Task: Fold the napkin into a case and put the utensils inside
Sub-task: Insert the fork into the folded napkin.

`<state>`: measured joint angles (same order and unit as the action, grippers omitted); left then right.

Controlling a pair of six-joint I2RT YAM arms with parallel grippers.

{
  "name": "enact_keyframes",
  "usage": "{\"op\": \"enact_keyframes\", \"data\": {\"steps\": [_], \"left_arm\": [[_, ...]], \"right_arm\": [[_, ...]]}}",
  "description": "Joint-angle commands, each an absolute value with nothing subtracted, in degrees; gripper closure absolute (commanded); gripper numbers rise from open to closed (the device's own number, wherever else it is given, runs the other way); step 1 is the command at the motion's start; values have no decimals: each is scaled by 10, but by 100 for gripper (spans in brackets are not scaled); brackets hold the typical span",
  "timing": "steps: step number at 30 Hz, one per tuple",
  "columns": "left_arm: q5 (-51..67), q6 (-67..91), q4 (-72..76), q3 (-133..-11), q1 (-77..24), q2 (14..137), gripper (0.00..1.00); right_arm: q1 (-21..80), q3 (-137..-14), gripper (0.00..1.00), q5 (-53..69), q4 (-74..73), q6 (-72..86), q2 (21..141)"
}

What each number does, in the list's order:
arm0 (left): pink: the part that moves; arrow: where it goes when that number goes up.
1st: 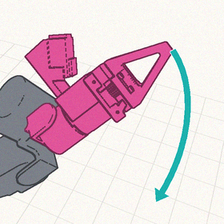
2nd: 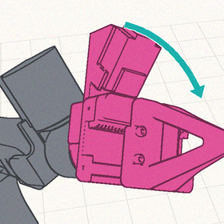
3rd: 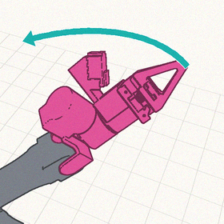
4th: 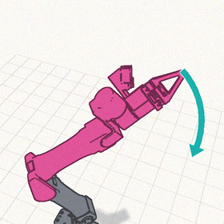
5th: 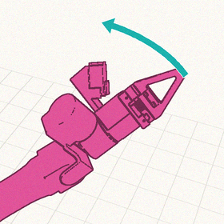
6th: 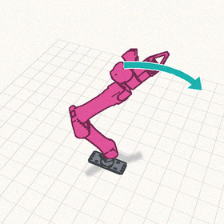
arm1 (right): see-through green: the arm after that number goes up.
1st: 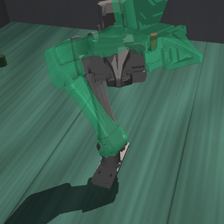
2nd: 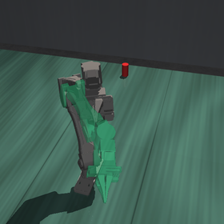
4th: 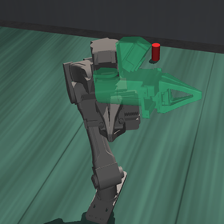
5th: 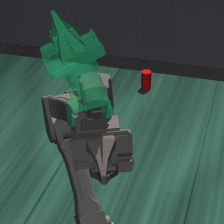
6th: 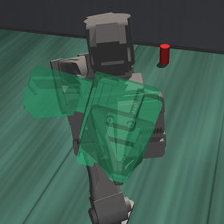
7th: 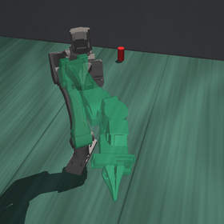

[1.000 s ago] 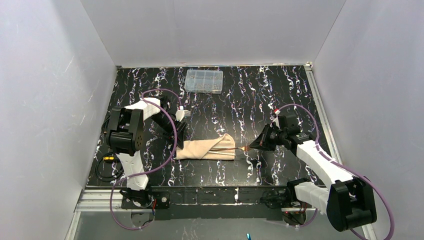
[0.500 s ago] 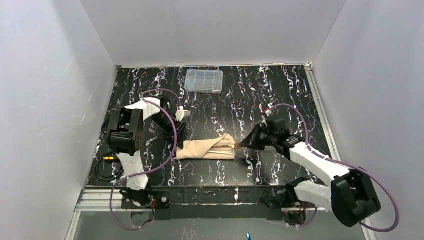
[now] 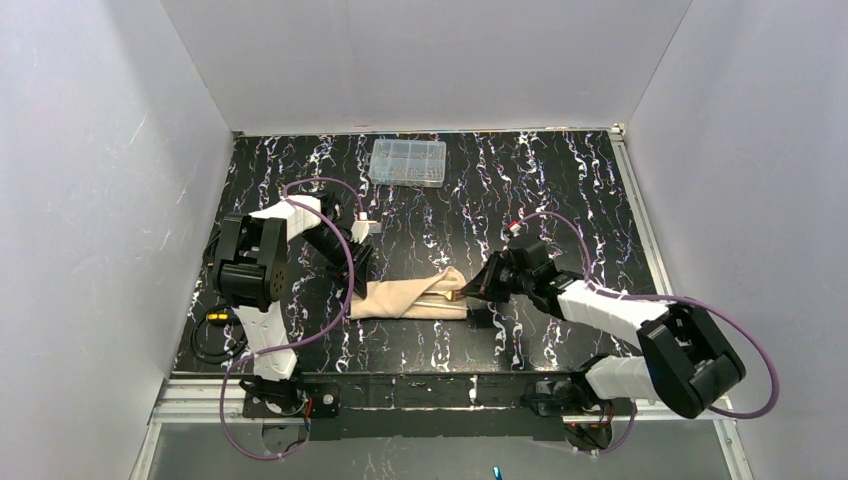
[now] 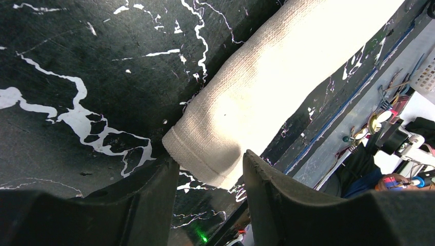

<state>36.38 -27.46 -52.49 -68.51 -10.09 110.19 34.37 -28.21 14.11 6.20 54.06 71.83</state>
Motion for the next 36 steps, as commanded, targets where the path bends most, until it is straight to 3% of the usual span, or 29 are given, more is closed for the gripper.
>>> {"op": "enact_keyframes", "data": {"steps": [1, 18, 23, 25, 29, 33, 35, 36], "left_arm": [[367, -289, -533, -681, -102, 1103, 53], [370, -297, -539, -679, -102, 1103, 54], [372, -299, -539, -677, -102, 1102, 54], [370, -300, -539, -678, -102, 1101, 54], [364, -301, -544, -680, -101, 1096, 54], [361, -298, -560, -698, -98, 1084, 53], [362, -295, -571, -713, -95, 1081, 51], [364, -294, -583, -721, -92, 1080, 36]], "right_arm": [[366, -310, 99, 127, 119, 547, 749], [416, -341, 99, 111, 169, 551, 815], [419, -342, 94, 142, 204, 549, 843], [418, -349, 86, 140, 182, 537, 846], [418, -361, 51, 98, 91, 496, 815], [412, -387, 33, 73, 13, 445, 773], [405, -411, 20, 77, -34, 420, 766], [402, -427, 13, 78, -65, 405, 764]]}}
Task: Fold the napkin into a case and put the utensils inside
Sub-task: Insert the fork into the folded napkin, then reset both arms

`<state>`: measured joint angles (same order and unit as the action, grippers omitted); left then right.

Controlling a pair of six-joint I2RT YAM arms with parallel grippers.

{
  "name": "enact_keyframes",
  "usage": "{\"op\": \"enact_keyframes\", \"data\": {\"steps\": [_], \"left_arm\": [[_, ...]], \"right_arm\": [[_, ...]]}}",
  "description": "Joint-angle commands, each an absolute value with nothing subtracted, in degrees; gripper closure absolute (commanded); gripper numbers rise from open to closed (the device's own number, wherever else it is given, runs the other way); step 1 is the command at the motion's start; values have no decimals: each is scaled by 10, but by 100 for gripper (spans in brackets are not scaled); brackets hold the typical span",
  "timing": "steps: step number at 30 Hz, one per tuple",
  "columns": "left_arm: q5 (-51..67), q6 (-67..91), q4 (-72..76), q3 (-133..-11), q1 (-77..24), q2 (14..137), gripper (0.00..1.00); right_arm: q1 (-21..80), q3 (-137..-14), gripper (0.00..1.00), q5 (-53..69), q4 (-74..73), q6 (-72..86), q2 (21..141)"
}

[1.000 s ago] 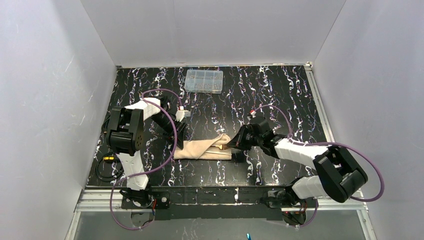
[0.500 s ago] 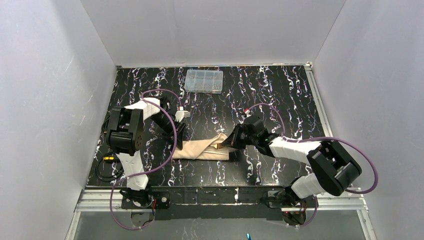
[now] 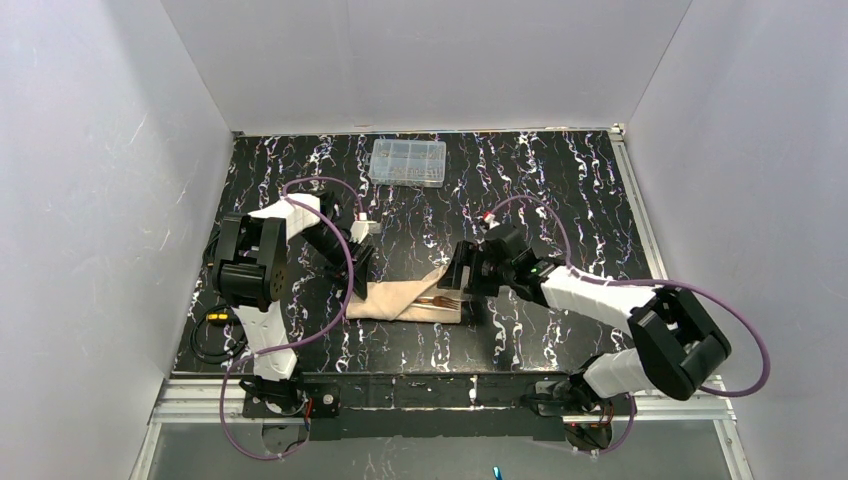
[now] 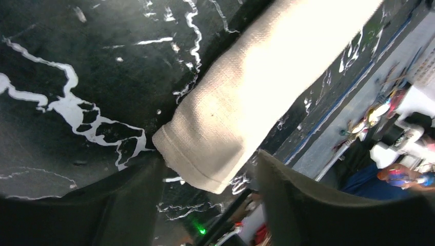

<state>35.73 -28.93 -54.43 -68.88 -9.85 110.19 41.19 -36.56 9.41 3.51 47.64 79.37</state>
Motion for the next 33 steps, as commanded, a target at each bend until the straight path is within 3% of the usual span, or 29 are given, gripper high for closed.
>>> {"op": "enact_keyframes", "data": {"steps": [1, 2, 8, 13, 16, 20, 24, 27, 33], "left_arm": [[364, -295, -592, -732, -89, 1079, 6], [363, -295, -601, -739, -85, 1075, 2], [365, -312, -659, -782, -54, 1051, 2], [335, -319, -660, -814, -35, 1012, 2], [322, -307, -643, -830, -14, 1001, 2], [355, -279, -589, -842, 48, 991, 2], [325, -183, -371, -752, 98, 918, 2], [280, -118, -170, -618, 100, 841, 2], [383, -90, 69, -405, 100, 806, 2]], "right_arm": [[397, -442, 9, 78, -95, 389, 761], [394, -457, 7, 74, -125, 374, 758], [331, -524, 2, 32, -210, 309, 709], [280, -598, 1, -111, -250, 236, 737], [217, -591, 1, -181, -225, 212, 744], [156, -491, 1, -345, -71, 221, 720], [154, -320, 1, -461, 187, 157, 718], [146, -289, 1, -501, 230, 152, 746], [138, -197, 1, -493, 407, 94, 764]]}}
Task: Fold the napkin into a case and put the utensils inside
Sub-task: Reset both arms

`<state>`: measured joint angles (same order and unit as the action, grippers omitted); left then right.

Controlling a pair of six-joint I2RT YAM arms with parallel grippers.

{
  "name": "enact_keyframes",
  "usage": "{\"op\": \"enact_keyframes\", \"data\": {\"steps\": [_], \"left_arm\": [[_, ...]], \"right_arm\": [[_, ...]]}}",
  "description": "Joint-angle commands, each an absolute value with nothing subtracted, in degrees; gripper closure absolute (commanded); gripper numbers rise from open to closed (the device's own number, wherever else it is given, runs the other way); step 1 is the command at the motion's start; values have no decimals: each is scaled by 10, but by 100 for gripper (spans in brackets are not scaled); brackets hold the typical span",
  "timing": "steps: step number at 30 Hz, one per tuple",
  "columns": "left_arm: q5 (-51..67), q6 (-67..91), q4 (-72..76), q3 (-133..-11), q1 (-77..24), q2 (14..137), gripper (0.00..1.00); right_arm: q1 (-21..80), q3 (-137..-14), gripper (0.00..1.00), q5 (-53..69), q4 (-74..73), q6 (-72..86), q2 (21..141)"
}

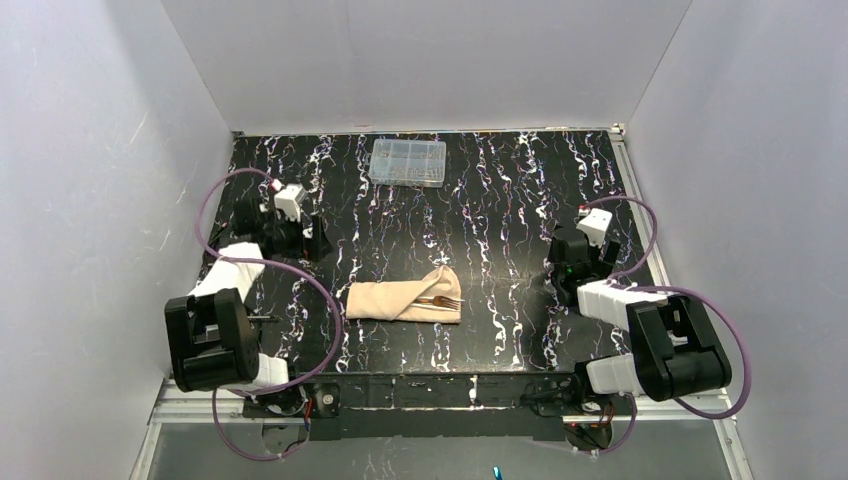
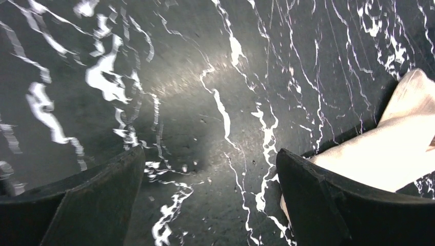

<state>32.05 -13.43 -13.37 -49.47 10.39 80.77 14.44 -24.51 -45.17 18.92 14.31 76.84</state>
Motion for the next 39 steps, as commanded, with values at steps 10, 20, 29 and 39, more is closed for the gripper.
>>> {"op": "enact_keyframes", "data": {"steps": [10, 20, 29, 39], "left_arm": [[396, -45, 317, -302, 100, 840, 2], [381, -68, 534, -163, 77, 796, 2], [219, 20, 679, -140, 75, 871, 2], [204, -10, 604, -162, 58, 854, 2]], "right_arm": [[100, -202, 1, -435, 561, 53, 893], [103, -122, 1, -285, 732, -28, 916], [86, -140, 1, -283, 694, -7, 917], [85, -153, 1, -301, 678, -4, 921]]}}
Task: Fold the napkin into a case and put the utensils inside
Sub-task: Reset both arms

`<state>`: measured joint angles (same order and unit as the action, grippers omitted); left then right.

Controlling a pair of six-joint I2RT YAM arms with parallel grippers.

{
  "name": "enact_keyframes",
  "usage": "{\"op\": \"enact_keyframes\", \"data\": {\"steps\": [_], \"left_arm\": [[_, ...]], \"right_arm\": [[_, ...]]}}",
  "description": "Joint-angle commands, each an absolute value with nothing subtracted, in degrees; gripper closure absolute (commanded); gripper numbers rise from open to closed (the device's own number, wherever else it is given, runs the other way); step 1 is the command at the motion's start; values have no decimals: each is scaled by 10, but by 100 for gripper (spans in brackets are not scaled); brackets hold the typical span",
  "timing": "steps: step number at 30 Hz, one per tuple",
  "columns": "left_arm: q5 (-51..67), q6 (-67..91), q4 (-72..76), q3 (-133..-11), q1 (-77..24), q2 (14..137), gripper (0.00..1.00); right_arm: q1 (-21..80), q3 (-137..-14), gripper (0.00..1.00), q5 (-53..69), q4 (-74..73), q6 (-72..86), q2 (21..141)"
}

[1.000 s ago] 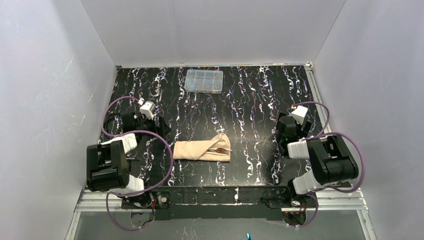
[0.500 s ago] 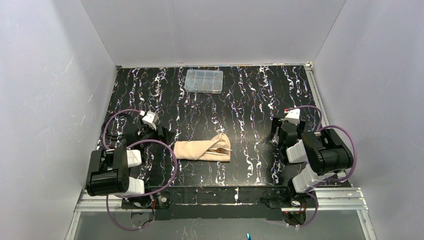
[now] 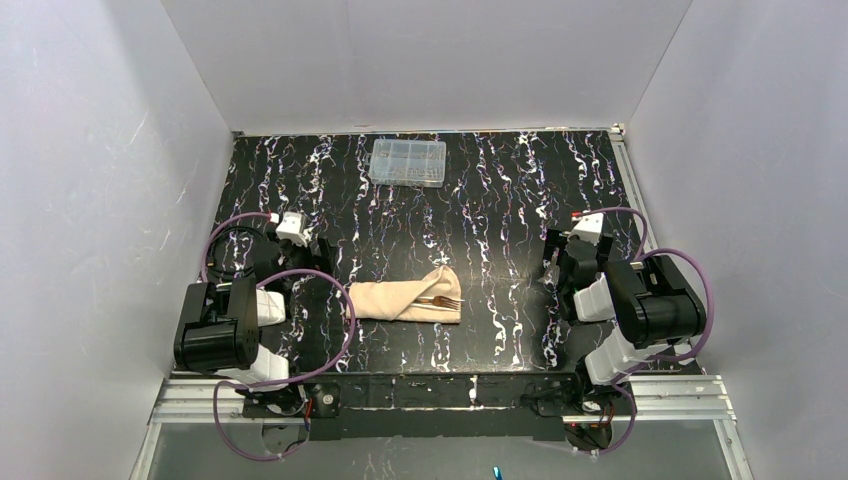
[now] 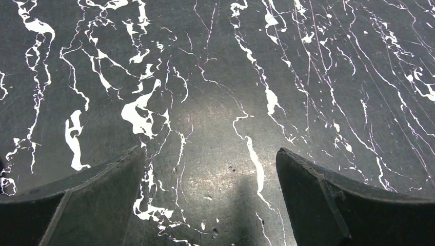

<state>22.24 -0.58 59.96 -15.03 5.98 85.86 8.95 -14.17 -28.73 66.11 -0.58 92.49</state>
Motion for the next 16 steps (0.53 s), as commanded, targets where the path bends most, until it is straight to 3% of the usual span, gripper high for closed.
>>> {"op": "enact_keyframes", "data": {"steps": [1, 16], "left_arm": [[204, -10, 604, -162, 58, 854, 2], [195, -12, 601, -162, 53, 853, 2]], "right_arm": [[85, -150, 1, -302, 684, -4, 920], [86, -147, 1, -301, 695, -4, 924]]}}
